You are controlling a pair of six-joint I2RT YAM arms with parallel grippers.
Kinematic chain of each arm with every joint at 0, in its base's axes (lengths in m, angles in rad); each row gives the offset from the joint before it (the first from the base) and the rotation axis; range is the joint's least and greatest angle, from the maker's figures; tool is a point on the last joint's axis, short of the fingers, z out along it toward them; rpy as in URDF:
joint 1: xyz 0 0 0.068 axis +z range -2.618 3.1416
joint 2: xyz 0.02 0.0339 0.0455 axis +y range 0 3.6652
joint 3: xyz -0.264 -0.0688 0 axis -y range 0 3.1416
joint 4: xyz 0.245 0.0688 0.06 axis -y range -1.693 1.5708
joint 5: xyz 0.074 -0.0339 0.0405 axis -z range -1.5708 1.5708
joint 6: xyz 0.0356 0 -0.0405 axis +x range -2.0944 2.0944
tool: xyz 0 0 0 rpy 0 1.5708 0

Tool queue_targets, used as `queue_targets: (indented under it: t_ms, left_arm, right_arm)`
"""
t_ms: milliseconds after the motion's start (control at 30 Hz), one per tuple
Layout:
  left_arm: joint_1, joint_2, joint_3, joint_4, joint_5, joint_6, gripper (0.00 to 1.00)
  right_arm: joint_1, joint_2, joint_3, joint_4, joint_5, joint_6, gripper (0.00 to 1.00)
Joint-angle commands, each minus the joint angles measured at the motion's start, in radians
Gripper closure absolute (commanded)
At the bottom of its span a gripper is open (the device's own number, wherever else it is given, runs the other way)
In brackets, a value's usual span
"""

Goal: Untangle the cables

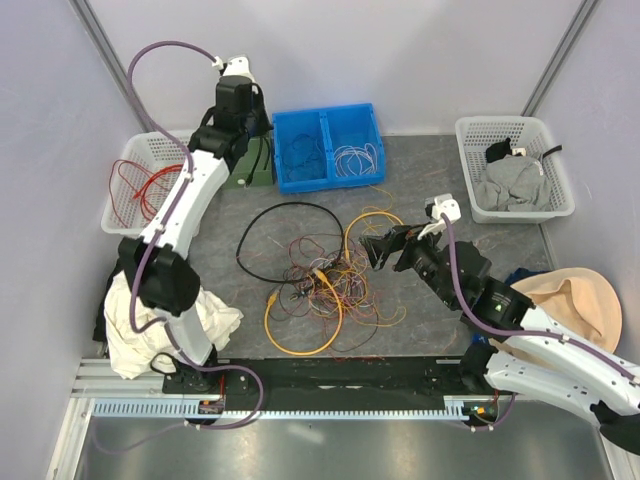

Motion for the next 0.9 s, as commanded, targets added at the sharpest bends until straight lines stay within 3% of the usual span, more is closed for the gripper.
queue_targets:
  t_ms: [0,300,867]
  left_arm:
    - [0.047,0.153,0.154,0.000,0.087,0.006,0.98]
    - [0.136,0.439,0.436,0.040,0.175,0.010,0.98]
    - [0.167,0.597,0.447,0.252,0.044,0.092,0.98]
  right_arm:
    - [0.002,-0.021,-0.033,0.023,0.019,0.016,0.02]
    - [0.002,-0.034,-0.082,0.048,0.074,0.013,0.02]
    - [0.003,0.011,-0.140,0.096,0.142,0.004,0.03]
